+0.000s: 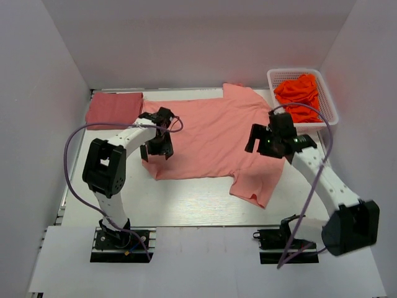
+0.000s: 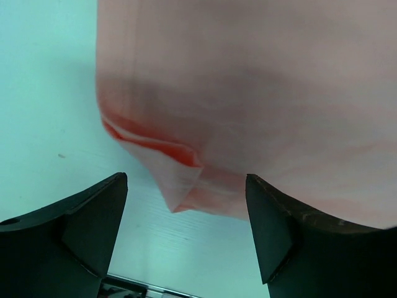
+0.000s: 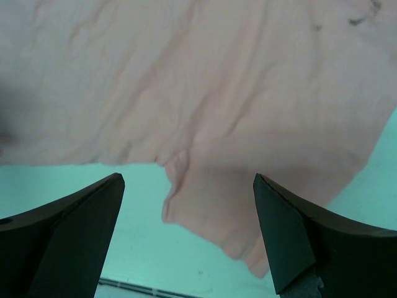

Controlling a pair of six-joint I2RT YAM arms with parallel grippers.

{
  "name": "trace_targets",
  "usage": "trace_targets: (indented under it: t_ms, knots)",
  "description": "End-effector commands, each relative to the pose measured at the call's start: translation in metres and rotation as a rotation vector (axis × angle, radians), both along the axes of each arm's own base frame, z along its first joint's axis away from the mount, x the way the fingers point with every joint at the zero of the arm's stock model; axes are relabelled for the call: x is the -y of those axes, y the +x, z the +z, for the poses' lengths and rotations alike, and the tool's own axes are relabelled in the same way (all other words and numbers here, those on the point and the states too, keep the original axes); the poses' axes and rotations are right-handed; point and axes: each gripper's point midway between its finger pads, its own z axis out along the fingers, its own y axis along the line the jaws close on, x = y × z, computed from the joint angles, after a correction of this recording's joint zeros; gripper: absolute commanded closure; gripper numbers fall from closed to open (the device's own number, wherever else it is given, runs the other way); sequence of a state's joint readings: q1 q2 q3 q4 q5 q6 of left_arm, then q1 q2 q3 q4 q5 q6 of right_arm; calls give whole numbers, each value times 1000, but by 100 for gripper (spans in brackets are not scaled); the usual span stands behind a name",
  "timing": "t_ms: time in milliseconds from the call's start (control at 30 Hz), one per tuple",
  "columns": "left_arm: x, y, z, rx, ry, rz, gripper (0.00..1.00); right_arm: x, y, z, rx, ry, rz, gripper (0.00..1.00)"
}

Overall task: Fold and stack the t-shirts
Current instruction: Grap the side of the flattened tshirt closest away from the robot with both arms

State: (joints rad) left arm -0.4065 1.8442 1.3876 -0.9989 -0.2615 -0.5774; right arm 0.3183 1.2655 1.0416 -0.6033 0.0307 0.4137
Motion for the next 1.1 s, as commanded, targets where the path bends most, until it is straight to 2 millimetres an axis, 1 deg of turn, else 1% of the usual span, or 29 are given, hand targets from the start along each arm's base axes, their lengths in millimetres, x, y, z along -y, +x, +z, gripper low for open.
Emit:
trace_targets:
  t_ms: [0, 33, 67, 100, 133, 167, 200, 267, 300, 333, 367, 400, 467, 500, 533, 567, 600, 633, 667, 700, 733, 767, 800, 833, 867, 933, 1000, 1033, 1067]
  knots:
    - [-14, -11, 6, 37, 47, 46, 14, 6, -17, 4, 37, 55, -79, 10]
    - [-15, -12, 3, 35, 48, 46, 15, 12, -23, -1, 22, 35, -97, 10]
    - [-15, -13, 0, 34, 49, 46, 19, 16, -28, -2, 20, 23, -107, 10]
    - [-16, -19, -6, 9, 47, 44, 20, 20, -33, -6, 3, 17, -128, 10]
    - [-16, -20, -9, 9, 47, 43, 20, 24, -35, -9, -5, -1, -142, 10]
    - [-12, -21, -12, 5, 22, 40, 23, 28, -39, -10, -12, -18, -152, 10]
    - [-13, -27, -21, -18, 23, 39, 23, 32, -40, -11, -14, -30, -165, 10]
    - [-11, -29, -25, -23, 10, 47, 25, 36, -41, -10, -11, -51, -174, 10]
    - [-6, -31, -28, -23, -2, 37, 27, 37, -41, -10, -9, -53, -175, 10]
    - [-8, -33, -27, -23, -2, 36, 28, 37, -41, -10, -10, -59, -174, 10]
    - [-7, -31, -27, -15, -6, 36, 30, 39, -42, -11, -14, -64, -176, 10]
    - [-7, -31, -27, -15, -6, 36, 36, 39, -43, -12, -18, -66, -180, 10]
    - [-11, -31, -24, -4, 13, 48, 44, 40, -45, -15, -29, -68, -181, 10]
    - [-10, -31, -24, -2, 10, 59, 55, 39, -48, -18, -41, -70, -175, 10]
    - [-13, -33, -24, -5, 24, 70, 61, 41, -51, -20, -52, -76, -181, 10]
    - [-15, -32, -23, 1, 36, 72, 66, 42, -55, -23, -71, -82, -178, 10]
    - [-16, -34, -23, -6, 38, 87, 73, 43, -62, -27, -96, -88, -176, 10]
    - [-18, -33, -20, 8, 44, 88, 78, 44, -67, -30, -112, -91, -175, 10]
    - [-18, -35, -23, 2, 46, 98, 82, 45, -71, -34, -126, -94, -181, 10]
    - [-22, -39, -22, -9, 62, 108, 86, 46, -81, -39, -161, -94, -176, 10]
    - [-24, -40, -19, -1, 72, 118, 95, 46, -84, -41, -169, -89, -177, 10]
    - [-26, -44, -21, -12, 76, 139, 98, 46, -88, -42, -178, -89, -175, 10]
    - [-29, -48, -18, -15, 88, 151, 100, 47, -98, -48, -208, -87, -176, 10]
    - [-28, -47, -15, -4, 81, 163, 100, 45, -104, -50, -226, -75, -164, 10]
    - [-32, -56, -18, -22, 90, 171, 100, 45, -110, -56, -252, -77, -163, 10]
    - [-32, -58, -10, 9, 72, 188, 100, 43, -123, -66, -297, -65, -150, 10]
    - [-34, -63, -6, 27, 59, 212, 100, 45, -139, -83, -364, -72, -142, 10]
    - [-34, -64, 1, 54, 41, 227, 100, 45, -151, -91, -415, -68, -152, 10]
    - [-35, -67, 2, 59, 37, 237, 100, 44, -155, -94, -435, -56, -159, 10]
